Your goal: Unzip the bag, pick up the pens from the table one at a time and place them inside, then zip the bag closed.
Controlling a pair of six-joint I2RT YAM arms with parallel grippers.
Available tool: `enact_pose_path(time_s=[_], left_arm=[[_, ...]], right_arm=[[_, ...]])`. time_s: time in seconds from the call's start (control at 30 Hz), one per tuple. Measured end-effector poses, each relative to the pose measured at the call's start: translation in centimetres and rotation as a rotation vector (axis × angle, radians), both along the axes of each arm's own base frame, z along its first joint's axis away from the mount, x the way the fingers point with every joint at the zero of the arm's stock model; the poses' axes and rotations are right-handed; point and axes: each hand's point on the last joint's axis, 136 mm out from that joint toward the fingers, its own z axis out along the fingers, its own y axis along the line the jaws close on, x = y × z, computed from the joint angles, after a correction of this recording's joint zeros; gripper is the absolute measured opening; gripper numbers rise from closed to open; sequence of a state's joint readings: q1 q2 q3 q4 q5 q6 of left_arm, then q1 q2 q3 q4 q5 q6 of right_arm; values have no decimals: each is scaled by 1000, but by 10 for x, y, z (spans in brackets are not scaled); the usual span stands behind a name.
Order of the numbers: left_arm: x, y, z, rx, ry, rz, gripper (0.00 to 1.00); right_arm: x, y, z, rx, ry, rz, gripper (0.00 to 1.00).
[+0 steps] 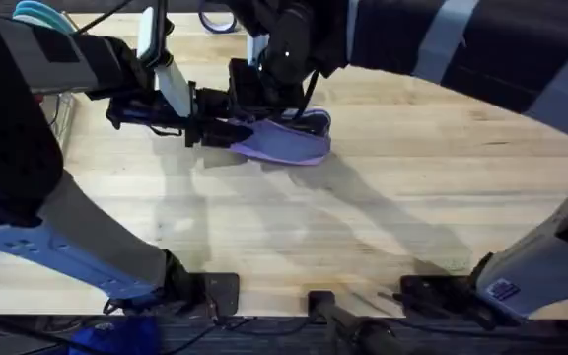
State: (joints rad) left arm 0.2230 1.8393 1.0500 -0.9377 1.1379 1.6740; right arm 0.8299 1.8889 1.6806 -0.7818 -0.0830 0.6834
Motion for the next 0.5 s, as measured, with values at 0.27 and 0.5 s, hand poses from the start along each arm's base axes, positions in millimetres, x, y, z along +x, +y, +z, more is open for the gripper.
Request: enact_pose_path(time_s=[0.27, 0.5], left_arm=[[0, 0, 0, 0, 0, 0, 153], [0, 0, 0, -1, 0, 0, 123]], right_arm=[[0, 0, 0, 0, 0, 0, 31], [1, -6, -2, -19, -2, 17, 31]])
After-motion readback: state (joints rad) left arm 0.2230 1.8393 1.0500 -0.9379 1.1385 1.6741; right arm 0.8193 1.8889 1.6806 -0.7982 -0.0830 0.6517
